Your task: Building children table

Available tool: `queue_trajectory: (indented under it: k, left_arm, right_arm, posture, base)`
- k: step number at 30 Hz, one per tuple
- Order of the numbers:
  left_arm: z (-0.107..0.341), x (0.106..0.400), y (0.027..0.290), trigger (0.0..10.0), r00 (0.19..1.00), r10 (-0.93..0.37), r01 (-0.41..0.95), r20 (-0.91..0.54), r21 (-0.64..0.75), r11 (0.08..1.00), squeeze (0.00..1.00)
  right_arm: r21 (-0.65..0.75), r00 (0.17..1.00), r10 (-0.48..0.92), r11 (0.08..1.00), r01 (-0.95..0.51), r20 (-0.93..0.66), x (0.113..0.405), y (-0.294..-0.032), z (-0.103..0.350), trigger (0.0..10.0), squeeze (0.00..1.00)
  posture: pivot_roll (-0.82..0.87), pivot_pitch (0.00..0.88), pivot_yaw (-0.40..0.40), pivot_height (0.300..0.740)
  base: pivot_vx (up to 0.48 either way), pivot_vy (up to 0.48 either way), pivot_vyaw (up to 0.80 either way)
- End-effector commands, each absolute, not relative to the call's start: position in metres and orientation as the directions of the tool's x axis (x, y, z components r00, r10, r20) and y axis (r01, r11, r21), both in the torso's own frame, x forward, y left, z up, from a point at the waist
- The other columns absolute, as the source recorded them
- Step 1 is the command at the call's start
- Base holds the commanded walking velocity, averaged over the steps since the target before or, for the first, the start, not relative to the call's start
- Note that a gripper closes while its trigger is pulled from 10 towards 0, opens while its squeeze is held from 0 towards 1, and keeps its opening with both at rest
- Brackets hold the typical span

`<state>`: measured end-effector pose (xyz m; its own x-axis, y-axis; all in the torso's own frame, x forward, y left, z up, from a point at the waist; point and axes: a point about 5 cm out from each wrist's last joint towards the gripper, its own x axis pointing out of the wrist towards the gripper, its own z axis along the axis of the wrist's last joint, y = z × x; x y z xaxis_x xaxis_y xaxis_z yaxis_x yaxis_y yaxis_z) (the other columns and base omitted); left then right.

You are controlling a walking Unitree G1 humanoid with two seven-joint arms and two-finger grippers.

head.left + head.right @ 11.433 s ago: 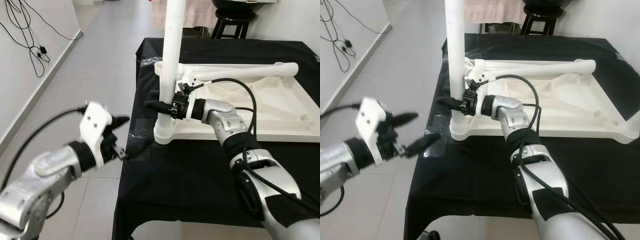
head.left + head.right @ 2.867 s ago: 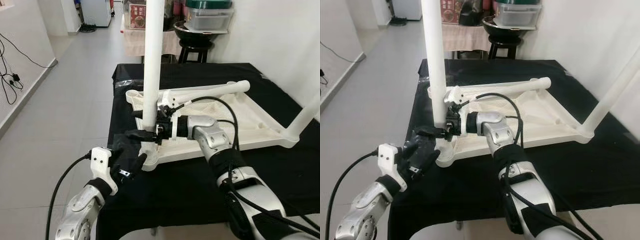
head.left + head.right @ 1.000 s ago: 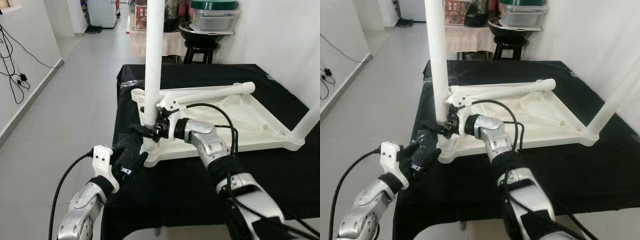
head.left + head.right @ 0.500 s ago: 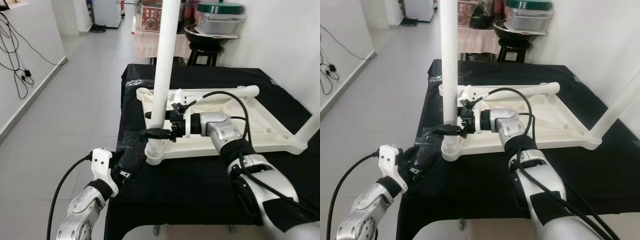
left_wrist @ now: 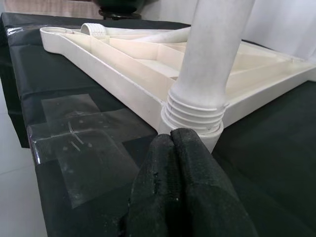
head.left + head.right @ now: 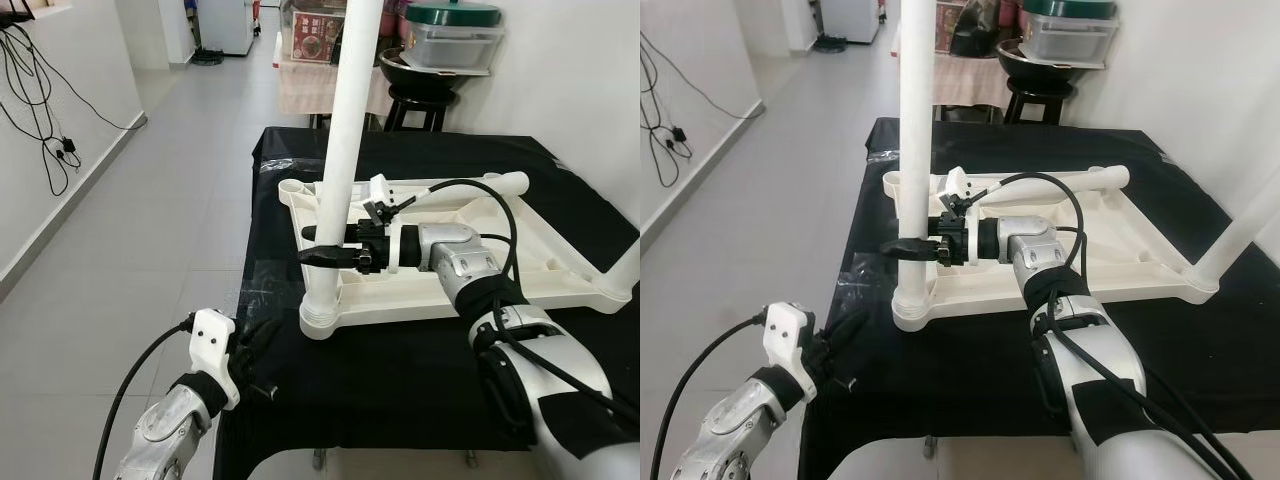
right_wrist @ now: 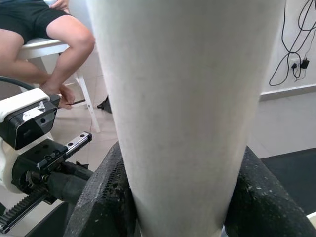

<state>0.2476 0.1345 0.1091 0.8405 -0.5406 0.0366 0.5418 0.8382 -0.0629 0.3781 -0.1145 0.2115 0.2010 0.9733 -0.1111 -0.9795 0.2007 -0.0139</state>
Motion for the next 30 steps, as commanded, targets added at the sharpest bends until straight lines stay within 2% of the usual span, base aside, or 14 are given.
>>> queue_trajectory:
  k: [1, 3, 4, 5, 18, 19, 20, 23, 24, 25, 26, 27, 28, 30]
  left_arm:
    - [0.111, 0.244, 0.132, 0.0, 0.831, -0.555, 0.556, 0.034, -0.013, 0.831, 0.00]
    - [0.111, 0.244, 0.132, 0.0, 0.831, -0.555, 0.556, 0.034, -0.013, 0.831, 0.00]
    - [0.111, 0.244, 0.132, 0.0, 0.834, -0.551, 0.551, 0.035, -0.003, 0.834, 0.00]
    - [0.112, 0.243, 0.132, 0.0, 0.838, -0.544, 0.545, 0.038, -0.003, 0.839, 0.00]
    - [0.110, 0.249, 0.136, 0.0, 0.845, -0.533, 0.535, 0.049, -0.053, 0.843, 0.00]
    - [0.111, 0.249, 0.136, 0.0, 0.849, -0.525, 0.528, 0.052, -0.052, 0.848, 0.00]
    - [0.111, 0.249, 0.136, 0.0, 0.852, -0.520, 0.523, 0.054, -0.052, 0.851, 0.00]
    - [0.111, 0.249, 0.136, 0.0, 0.854, -0.518, 0.520, 0.055, -0.052, 0.852, 0.00]
    - [0.111, 0.249, 0.136, 0.0, 0.855, -0.516, 0.518, 0.055, -0.051, 0.854, 0.00]
    - [0.111, 0.249, 0.136, 0.0, 0.855, -0.516, 0.518, 0.055, -0.051, 0.854, 0.00]
    - [0.111, 0.250, 0.136, 0.0, 0.855, -0.516, 0.518, 0.055, -0.050, 0.854, 0.00]
    - [0.111, 0.250, 0.136, 0.0, 0.855, -0.516, 0.518, 0.055, -0.050, 0.854, 0.00]
    - [0.112, 0.251, 0.136, 10.0, 0.857, -0.513, 0.515, 0.057, -0.050, 0.855, 0.00]
    - [0.112, 0.252, 0.136, 10.0, 0.858, -0.511, 0.514, 0.059, -0.050, 0.857, 0.00]
  right_arm:
    - [0.017, 0.440, 0.889, 0.446, -0.895, -0.129, 0.380, -0.107, 0.179, 0.0, 0.00]
    - [0.017, 0.440, 0.889, 0.446, -0.895, -0.129, 0.380, -0.107, 0.179, 0.0, 0.00]
    - [0.029, 0.684, 0.715, 0.694, -0.719, -0.143, 0.381, -0.096, 0.155, 0.0, 0.00]
    - [0.075, 0.767, 0.615, 0.787, -0.613, -0.182, 0.363, -0.081, 0.130, 0.0, 0.00]
    - [0.014, 0.795, 0.591, 0.803, -0.595, -0.135, 0.358, -0.044, 0.137, 0.0, 0.00]
    - [0.008, 0.787, 0.601, 0.796, -0.606, -0.137, 0.359, -0.041, 0.140, 1.6, 0.00]
    - [0.002, 0.781, 0.610, 0.788, -0.616, -0.133, 0.361, -0.040, 0.144, 10.0, 0.00]
    - [-0.001, 0.777, 0.616, 0.784, -0.621, -0.131, 0.362, -0.040, 0.147, 10.0, 0.00]
    - [0.005, 0.744, 0.658, 0.749, -0.662, -0.119, 0.359, -0.037, 0.153, 10.0, 0.56]
    - [0.005, 0.744, 0.658, 0.749, -0.662, -0.119, 0.359, -0.037, 0.153, 10.0, 0.56]
    - [0.024, 0.642, 0.760, 0.647, -0.762, -0.103, 0.354, -0.033, 0.161, 10.0, 1.00]
    - [0.024, 0.642, 0.760, 0.647, -0.762, -0.103, 0.354, -0.033, 0.161, 10.0, 1.00]
    - [0.023, 0.507, 0.861, 0.508, -0.861, -0.048, 0.353, -0.037, 0.179, 10.0, 1.00]
    - [0.009, 0.405, 0.914, 0.405, -0.914, -0.012, 0.352, -0.041, 0.191, 10.0, 1.00]
  posture:
    - [0.07, 0.000, -0.093, 0.740]
    - [0.07, 0.000, -0.093, 0.740]
    - [0.07, 0.000, -0.095, 0.740]
    - [0.08, 0.000, -0.089, 0.740]
    - [0.06, 0.000, -0.065, 0.740]
    - [0.07, 0.000, -0.066, 0.740]
    - [0.07, 0.000, -0.074, 0.740]
    - [0.07, 0.000, -0.074, 0.740]
    - [0.07, 0.000, -0.074, 0.740]
    - [0.07, 0.000, -0.074, 0.740]
    - [0.07, 0.000, -0.076, 0.740]
    - [0.07, 0.000, -0.076, 0.740]
    - [0.07, 0.000, -0.076, 0.740]
    - [0.07, 0.000, -0.076, 0.740]
  base:
    - [0.000, 0.000, 0.00]
    - [0.000, 0.000, 0.00]
    - [0.000, 0.000, 0.00]
    - [0.000, 0.000, 0.00]
    - [0.000, 0.000, 0.00]
    - [0.000, 0.000, 0.00]
    - [0.000, 0.000, 0.00]
    - [0.000, 0.000, 0.00]
    - [0.000, 0.000, 0.00]
    - [0.000, 0.000, 0.00]
    - [0.000, 0.000, 0.00]
    - [0.000, 0.000, 0.00]
    - [0.000, 0.000, 0.00]
    - [0.000, 0.000, 0.00]
